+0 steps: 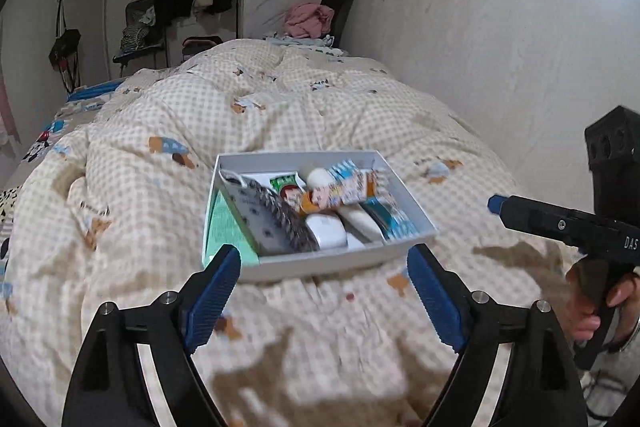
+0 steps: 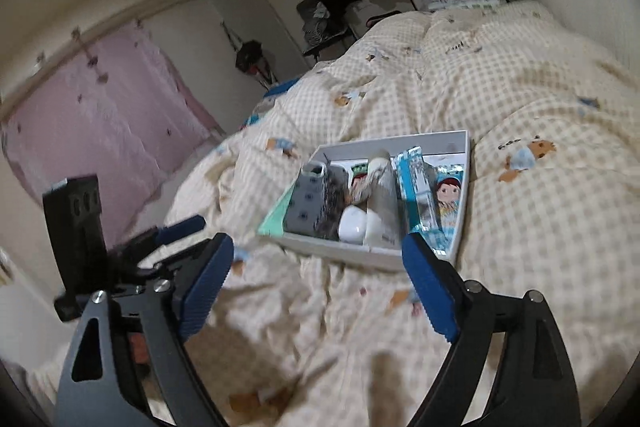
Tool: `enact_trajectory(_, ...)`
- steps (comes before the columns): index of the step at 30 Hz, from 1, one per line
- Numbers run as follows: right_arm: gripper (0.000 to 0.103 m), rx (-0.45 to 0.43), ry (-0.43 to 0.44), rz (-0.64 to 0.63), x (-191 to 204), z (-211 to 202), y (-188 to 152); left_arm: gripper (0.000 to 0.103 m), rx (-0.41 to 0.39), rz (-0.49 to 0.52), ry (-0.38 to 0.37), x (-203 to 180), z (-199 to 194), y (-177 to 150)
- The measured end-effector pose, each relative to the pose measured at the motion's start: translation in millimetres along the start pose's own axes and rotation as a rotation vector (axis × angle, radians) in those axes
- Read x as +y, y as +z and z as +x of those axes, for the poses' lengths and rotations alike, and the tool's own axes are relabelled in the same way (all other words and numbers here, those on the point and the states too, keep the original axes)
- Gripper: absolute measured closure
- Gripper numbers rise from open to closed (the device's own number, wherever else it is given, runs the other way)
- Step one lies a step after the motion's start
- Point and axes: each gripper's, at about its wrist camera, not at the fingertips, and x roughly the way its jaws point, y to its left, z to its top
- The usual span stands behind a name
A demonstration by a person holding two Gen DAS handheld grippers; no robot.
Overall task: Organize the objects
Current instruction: 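Open both tools releasing the claw clip and brown candy stick into the box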
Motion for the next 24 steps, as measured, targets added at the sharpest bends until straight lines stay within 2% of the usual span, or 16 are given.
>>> enact_trajectory(3,0.016,-0.077,-0.122,-0.131,18.0,-16.1,-17.7,0.01,-0.023,0.031,0.01,-10.8,-12.9,-17.1)
enact_trajectory(6,0.014,-0.142,-0.205,-0.214,25.9,-18.7,-36.5,0.01,-0.026,0.06,0.051,-23.1,-15.3,-30.6)
enact_trajectory(9,0.014,-0.121,-0.26,-0.222,22.1,-5.7,-53.9,0.01,-0.006,0.064,0.103,-28.2,-2.2,-39.5)
enact_trajectory(11,0.014,-0.073,-0.269,-0.211,17.8,3.4,-53.9,0.01,0.026,0.058,0.14,-29.0,7.0,-44.9)
enact_trajectory(13,0.014,-0.066,-0.264,-0.195,14.7,4.9,-52.4,0.01,0.039,0.045,0.124,-28.9,7.6,-46.1)
enact_trajectory(24,0.014,-0.036,-0.254,-0.137,3.4,8.4,-53.6,0.01,0.002,-0.008,0.094,-17.7,-2.1,-44.7)
